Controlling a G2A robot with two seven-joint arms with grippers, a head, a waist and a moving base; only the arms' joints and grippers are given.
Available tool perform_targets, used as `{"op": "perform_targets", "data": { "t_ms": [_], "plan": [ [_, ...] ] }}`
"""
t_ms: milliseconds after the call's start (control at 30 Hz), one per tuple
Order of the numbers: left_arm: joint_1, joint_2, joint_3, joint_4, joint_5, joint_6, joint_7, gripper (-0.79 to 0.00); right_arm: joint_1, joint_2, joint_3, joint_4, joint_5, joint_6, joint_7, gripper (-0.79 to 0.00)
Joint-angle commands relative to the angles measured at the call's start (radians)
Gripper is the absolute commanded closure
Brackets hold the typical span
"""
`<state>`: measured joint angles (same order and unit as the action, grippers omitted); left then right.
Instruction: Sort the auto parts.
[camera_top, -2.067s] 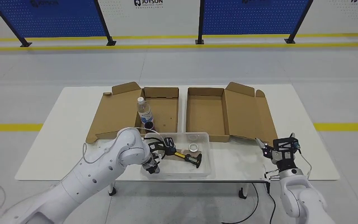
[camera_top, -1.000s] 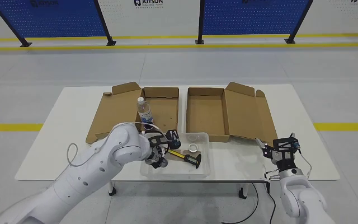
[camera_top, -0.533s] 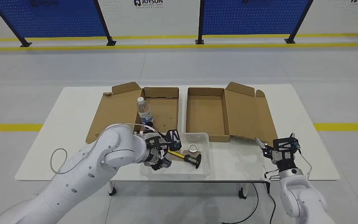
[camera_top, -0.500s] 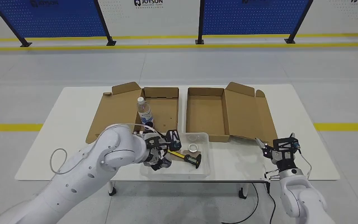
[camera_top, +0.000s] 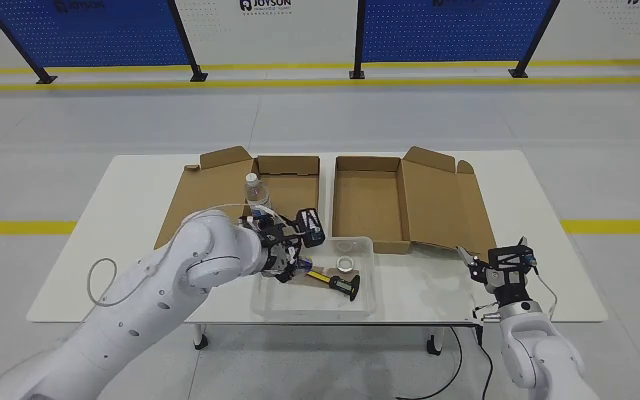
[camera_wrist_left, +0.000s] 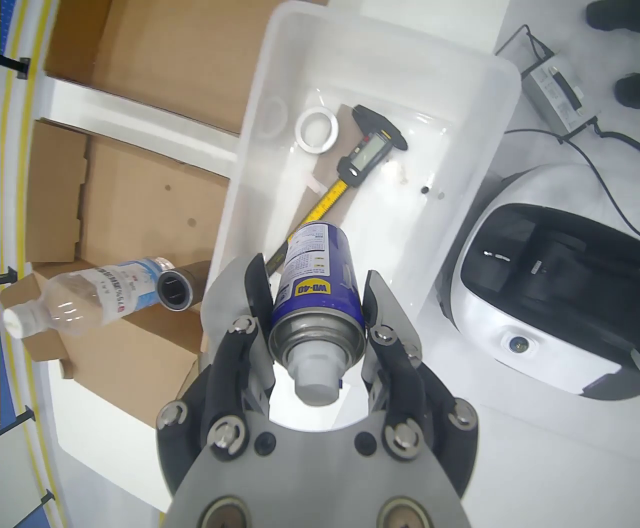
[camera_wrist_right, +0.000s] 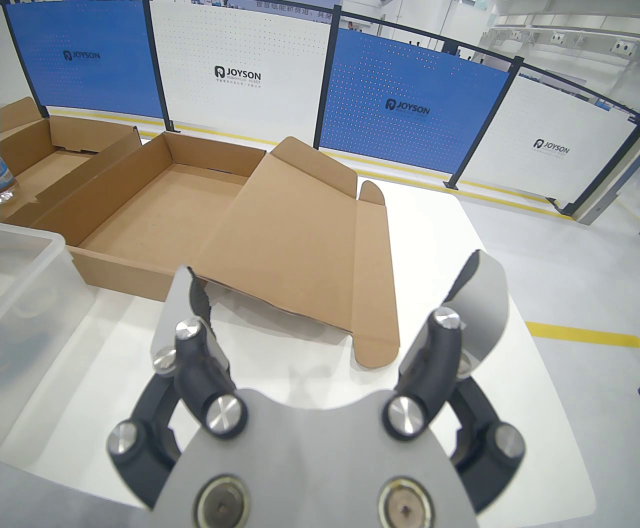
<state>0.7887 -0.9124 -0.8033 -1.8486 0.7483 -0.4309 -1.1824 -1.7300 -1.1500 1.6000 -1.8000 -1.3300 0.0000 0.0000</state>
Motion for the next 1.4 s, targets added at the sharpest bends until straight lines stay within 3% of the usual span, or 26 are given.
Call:
{"op": "perform_targets", "data": {
  "t_ms": [0,367,633,1367],
  "plan": [
    [-0.022,-0.007,0.002,0.013,0.025,0.027,0.03,0.0,0.0,0.0,0.0,0.0,0.0,0.0,0.0,-0.785],
    [-0.149,-0.084,0.134,0.132,0.172,0.157,0.118,0.0,0.0,0.0,0.0,0.0,0.0,0.0,0.0,-0.785],
    [-0.223,-0.155,0.23,0.298,0.217,0.225,0.154,0.0,0.0,0.0,0.0,0.0,0.0,0.0,0.0,-0.785],
    [-0.345,-0.332,0.373,0.69,0.22,0.233,0.15,0.0,0.0,0.0,0.0,0.0,0.0,0.0,0.0,-0.785]
  ]
}}
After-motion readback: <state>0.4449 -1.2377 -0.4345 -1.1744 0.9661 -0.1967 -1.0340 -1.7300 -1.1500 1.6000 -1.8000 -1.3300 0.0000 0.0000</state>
